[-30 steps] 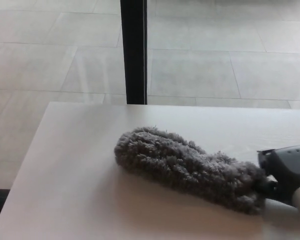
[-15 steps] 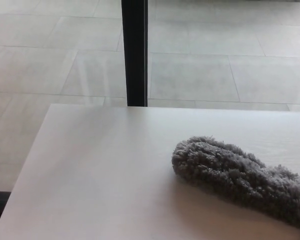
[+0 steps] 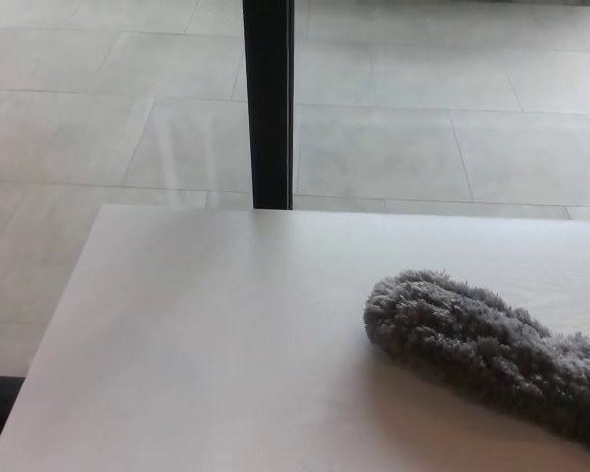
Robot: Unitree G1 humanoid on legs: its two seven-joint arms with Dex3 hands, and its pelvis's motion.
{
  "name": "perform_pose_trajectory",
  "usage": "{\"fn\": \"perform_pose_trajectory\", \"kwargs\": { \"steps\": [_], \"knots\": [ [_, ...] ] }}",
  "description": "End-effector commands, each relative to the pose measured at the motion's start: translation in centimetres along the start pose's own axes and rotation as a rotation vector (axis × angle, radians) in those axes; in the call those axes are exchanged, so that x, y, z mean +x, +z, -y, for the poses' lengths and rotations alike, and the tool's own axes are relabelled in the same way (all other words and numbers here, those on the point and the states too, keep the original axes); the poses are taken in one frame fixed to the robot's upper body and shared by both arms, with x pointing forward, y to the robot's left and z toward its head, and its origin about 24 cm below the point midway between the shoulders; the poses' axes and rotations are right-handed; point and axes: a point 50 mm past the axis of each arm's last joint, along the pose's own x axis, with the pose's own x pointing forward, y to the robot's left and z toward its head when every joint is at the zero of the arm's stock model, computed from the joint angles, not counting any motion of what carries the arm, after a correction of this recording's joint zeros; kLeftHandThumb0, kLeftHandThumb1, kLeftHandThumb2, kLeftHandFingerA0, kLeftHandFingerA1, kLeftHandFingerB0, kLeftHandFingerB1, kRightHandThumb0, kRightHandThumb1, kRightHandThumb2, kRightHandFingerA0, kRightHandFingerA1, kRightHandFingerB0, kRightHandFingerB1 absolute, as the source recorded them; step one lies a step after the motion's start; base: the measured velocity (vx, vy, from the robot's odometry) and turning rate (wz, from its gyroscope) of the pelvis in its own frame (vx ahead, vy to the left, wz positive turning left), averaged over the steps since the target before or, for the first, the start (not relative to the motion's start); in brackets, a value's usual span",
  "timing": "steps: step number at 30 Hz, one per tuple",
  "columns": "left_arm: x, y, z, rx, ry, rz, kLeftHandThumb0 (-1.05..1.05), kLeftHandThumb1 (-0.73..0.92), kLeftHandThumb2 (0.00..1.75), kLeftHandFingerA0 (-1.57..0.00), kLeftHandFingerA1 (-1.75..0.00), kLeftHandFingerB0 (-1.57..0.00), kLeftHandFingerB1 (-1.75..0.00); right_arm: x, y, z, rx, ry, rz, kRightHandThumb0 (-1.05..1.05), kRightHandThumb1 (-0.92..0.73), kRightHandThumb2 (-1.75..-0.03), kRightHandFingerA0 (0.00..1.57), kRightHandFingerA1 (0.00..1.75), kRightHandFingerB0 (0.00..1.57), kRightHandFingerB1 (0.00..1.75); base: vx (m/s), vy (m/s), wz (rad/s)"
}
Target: The robot uses its right hand to pick up the duster kept in the middle of the desk and use it to wipe the desk by swiping its surface twice
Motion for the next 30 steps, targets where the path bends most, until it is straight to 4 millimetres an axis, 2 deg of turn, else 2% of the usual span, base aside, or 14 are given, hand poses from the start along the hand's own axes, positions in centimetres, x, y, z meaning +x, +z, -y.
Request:
{"fn": "perform_pose_trajectory", "kwargs": {
  "steps": [1, 4, 6, 7, 8, 11, 12, 17, 19, 26, 27, 28, 29, 30],
  "knots": [
    [-0.4, -0.7, -0.7, -0.012, 0.008, -0.015, -0.45, 0.75, 0.62, -0.6, -0.59, -0.51, -0.5, -6.8, -4.9, -7.1, 0.319, 0.376, -0.572, -0.42, -0.77, -0.62, 0.63, 1.02, 0.68, 0.76, 0.0, 0.0, 0.0],
    [-0.5, -0.9, -0.7, -0.014, 0.004, -0.017, -0.44, 0.75, 0.62, -0.61, -0.59, -0.49, -0.49, -6.8, -6.1, -7.1, 0.327, 0.471, -0.601, -0.49, -0.82, -0.69, 0.6, 1.48, 0.54, 0.94, 0.0, 0.0, 0.0],
    [-0.5, -1.0, -0.7, -0.011, 0.008, -0.024, -0.44, 0.76, 0.62, -0.61, -0.59, -0.49, -0.49, -6.9, -6.8, -7.0, 0.492, 0.409, -0.721, -0.57, -0.65, -1.02, 0.82, 1.2, 0.68, 1.08, 0.0, 0.0, 0.0],
    [-0.6, -1.1, -0.7, -0.01, 0.006, -0.022, -0.44, 0.76, 0.62, -0.63, -0.6, -0.5, -0.5, -6.8, -7.2, -6.9, 0.468, 0.432, -0.67, -0.51, -0.83, -0.65, 0.65, 1.22, 0.58, 1.13, 0.0, 0.0, 0.0],
    [-0.6, -1.1, -0.7, 0.006, 0.007, -0.02, -0.44, 0.78, 0.63, -0.62, -0.59, -0.52, -0.5, -6.8, -7.4, -6.7, 0.561, 0.385, -0.755, -0.55, -0.65, -1.05, 0.79, 1.13, 0.7, 1.04, 0.0, 0.0, 0.0],
    [-0.7, -1.3, -1.0, -0.001, 0.025, -0.025, -0.45, 0.78, 0.63, -0.64, -0.59, -0.53, -0.51, -6.5, -8.3, -6.2, 0.793, 0.314, -0.891, -0.41, -0.68, -0.64, 0.7, 1.57, 0.54, 1.03, 0.0, 0.0, 0.0],
    [-0.8, -1.2, -1.1, -0.004, 0.026, -0.021, -0.46, 0.76, 0.64, -0.66, -0.61, -0.5, -0.51, -6.3, -8.9, -5.9, 0.914, 0.271, -0.931, -0.43, -0.68, -0.61, 0.71, 1.17, 0.66, 1.0, 0.0, 0.0, 0.0],
    [-0.7, -1.1, -1.1, -0.013, 0.034, -0.02, -0.45, 0.75, 0.62, -0.65, -0.61, -0.51, -0.5, -6.2, -9.2, -5.7, 0.888, 0.269, -0.921, -0.43, -0.68, -0.65, 0.74, 1.48, 0.57, 1.14, 0.0, 0.0, 0.0],
    [-0.7, -1.0, -1.0, -0.004, 0.034, -0.023, -0.45, 0.73, 0.62, -0.66, -0.6, -0.51, -0.5, -6.2, -8.9, -5.8, 0.94, 0.273, -0.946, -0.39, -0.67, -0.6, 0.63, 1.05, 0.68, 0.94, 0.0, 0.0, 0.0],
    [-0.7, -1.1, -1.0, 0.012, 0.03, -0.021, -0.44, 0.76, 0.6, -0.66, -0.6, -0.52, -0.5, -5.1, -6.9, -5.6, 1.08, 0.25, -0.908, -0.38, -0.76, -0.63, 0.81, 1.7, 0.72, 1.37, 0.0, 0.0, 0.0],
    [-0.7, -1.2, -1.0, 0.007, 0.023, -0.018, -0.45, 0.74, 0.62, -0.64, -0.6, -0.52, -0.51, -4.3, -6.2, -4.9, 1.065, 0.235, -0.742, -0.35, -0.69, -0.6, 0.47, 0.83, 0.69, 0.83, 0.0, 0.0, 0.0],
    [-0.8, -1.2, -1.1, 0.007, 0.025, -0.018, -0.45, 0.74, 0.62, -0.64, -0.6, -0.52, -0.51, -4.3, -6.1, -4.9, 1.063, 0.236, -0.724, -0.35, -0.69, -0.6, 0.47, 0.83, 0.69, 0.83, 0.0, 0.0, 0.0],
    [-0.8, -1.2, -1.1, 0.001, 0.033, -0.018, -0.45, 0.72, 0.63, -0.67, -0.6, -0.53, -0.51, -3.7, -5.8, -4.4, 1.092, 0.23, -0.688, -0.43, -0.73, -0.62, 0.58, 1.59, 0.63, 0.8, 0.0, 0.0, 0.0],
    [-0.7, -1.1, -1.1, -0.008, 0.046, -0.017, -0.46, 0.71, 0.63, -0.67, -0.6, -0.53, -0.51, -2.5, -5.4, -3.3, 1.152, 0.218, -0.622, -0.46, -0.71, -0.62, 0.66, 1.28, 0.58, 0.54, 0.0, 0.0, 0.0]
  ]
}}
